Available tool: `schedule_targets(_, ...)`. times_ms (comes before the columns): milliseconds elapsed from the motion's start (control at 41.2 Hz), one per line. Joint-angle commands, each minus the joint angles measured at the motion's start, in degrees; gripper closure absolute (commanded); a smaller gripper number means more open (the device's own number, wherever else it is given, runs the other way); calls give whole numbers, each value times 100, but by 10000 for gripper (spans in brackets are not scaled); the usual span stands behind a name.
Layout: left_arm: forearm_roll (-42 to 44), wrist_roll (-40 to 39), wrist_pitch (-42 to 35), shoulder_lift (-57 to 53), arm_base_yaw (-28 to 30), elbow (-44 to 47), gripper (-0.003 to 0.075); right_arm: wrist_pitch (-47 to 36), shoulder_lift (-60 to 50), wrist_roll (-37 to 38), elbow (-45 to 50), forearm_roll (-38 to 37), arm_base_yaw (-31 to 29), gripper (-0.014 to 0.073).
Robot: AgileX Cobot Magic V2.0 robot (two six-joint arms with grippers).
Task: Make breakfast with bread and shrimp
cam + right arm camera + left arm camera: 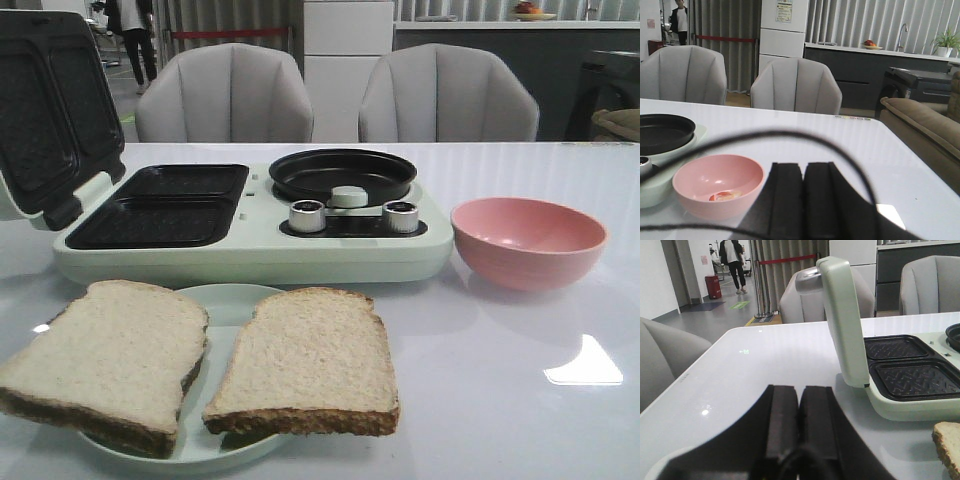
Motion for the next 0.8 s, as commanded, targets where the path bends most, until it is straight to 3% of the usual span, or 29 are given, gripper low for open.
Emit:
schedule_targets(0,-51,-28,-510,-133,-11,176,621,-528,-108,-51,-32,13,-11,616)
schedule_targets(777,-51,-28,-510,-133,-11,176,621,-692,-108,-51,-32,13,-11,616)
